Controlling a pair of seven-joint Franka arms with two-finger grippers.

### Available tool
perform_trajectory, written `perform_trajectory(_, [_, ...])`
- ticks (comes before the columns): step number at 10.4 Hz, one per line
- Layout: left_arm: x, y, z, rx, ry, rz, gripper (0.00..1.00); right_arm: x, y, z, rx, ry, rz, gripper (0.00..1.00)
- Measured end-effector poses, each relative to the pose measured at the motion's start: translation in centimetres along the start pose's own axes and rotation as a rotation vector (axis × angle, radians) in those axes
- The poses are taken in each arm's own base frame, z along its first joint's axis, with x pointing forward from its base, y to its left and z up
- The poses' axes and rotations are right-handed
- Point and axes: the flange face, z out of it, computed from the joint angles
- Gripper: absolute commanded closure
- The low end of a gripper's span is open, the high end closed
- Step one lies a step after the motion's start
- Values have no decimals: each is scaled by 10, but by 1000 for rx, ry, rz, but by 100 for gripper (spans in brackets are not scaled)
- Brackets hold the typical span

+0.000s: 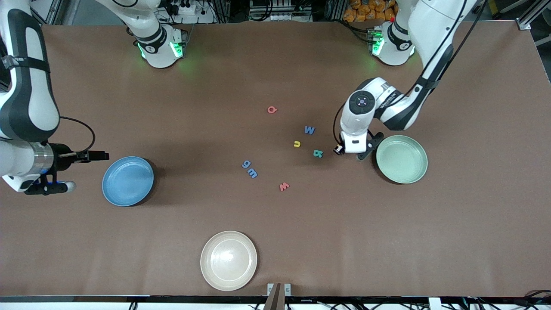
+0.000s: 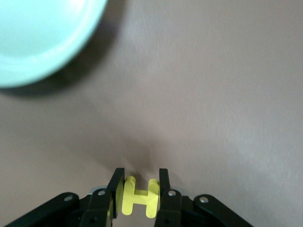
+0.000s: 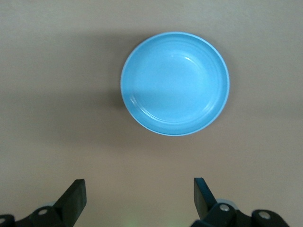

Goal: Sort upper and lower case letters into plates
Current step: 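Place the H on the green plate while the right gripper reaches the u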

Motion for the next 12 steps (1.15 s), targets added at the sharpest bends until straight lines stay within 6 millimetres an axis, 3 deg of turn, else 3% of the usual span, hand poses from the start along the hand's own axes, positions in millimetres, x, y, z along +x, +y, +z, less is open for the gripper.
perform_trajectory(2, [37, -7, -11, 17, -15, 69, 83, 11, -56, 2, -5, 43, -23, 0])
perform_trajectory(5, [101, -35, -18, 37, -52, 171, 82, 19, -150, 17, -33, 78, -6, 0])
perform_trajectory(7, [127, -51, -16, 42, -64, 242, 73, 22, -211, 38, -43, 100, 30, 0])
perform_trajectory(8, [132, -54, -15, 43, -67, 271, 59, 20, -247, 52, -47, 108, 47, 0])
perform_trajectory(9, [131, -54, -14, 45, -71, 286, 38, 16, -285, 68, -51, 118, 64, 0])
perform_trajectory(10, [128, -53, -14, 46, -73, 297, 28, 10, -324, 84, -52, 131, 80, 0])
perform_trajectory(12, [125, -53, -14, 47, -75, 303, 26, -9, -398, 120, -48, 157, 98, 0])
